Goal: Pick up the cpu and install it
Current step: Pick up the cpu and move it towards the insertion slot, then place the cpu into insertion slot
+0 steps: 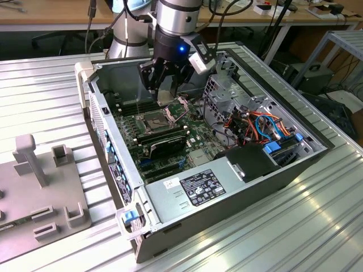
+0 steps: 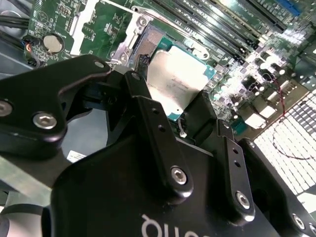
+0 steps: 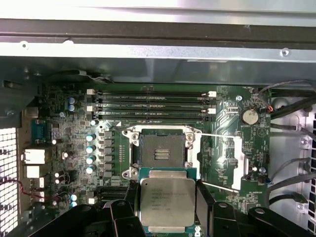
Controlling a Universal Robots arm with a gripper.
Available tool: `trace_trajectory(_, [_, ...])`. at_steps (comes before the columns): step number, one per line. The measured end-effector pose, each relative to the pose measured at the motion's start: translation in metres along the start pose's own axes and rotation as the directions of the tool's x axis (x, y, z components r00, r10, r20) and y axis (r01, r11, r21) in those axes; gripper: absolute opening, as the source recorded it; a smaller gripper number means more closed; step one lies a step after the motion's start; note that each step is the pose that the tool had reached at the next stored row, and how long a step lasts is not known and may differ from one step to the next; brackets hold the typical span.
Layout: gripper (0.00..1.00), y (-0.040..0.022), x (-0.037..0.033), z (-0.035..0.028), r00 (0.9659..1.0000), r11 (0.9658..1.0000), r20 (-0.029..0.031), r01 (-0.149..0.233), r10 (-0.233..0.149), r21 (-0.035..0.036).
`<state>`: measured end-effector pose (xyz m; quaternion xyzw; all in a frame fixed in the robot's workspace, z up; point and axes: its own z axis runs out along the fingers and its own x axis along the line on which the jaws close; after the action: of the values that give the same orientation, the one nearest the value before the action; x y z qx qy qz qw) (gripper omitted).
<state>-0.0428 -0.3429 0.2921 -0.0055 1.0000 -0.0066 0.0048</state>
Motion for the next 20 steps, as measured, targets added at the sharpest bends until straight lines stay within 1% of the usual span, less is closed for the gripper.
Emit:
trace_trajectory(1, [0.55, 0.0015, 0.0, 0.0031, 1.0, 1.0, -0.0002, 0.0, 0.0, 0.0003])
trace_trajectory(5, [0.55, 0.0026, 0.0001, 0.0036, 1.0, 1.0, -0.0002, 0.0, 0.0, 0.0003])
trace_trajectory(8, [0.55, 0.007, 0.0017, 0.0041, 1.0, 1.0, -0.0001, 0.0, 0.0, 0.0003])
trace_trajectory(9, [0.55, 0.0079, 0.0018, 0.0056, 1.0, 1.0, 0.0, 0.0, 0.0, 0.0])
trace_trajectory(12, [0.55, 0.0082, 0.0018, 0.0108, 1.0, 1.0, -0.0001, 0.0, 0.0, 0.0001])
trace_trajectory(20, [0.55, 0.0082, 0.0018, 0.012, 1.0, 1.0, -0.0001, 0.0, 0.0, 0.0002])
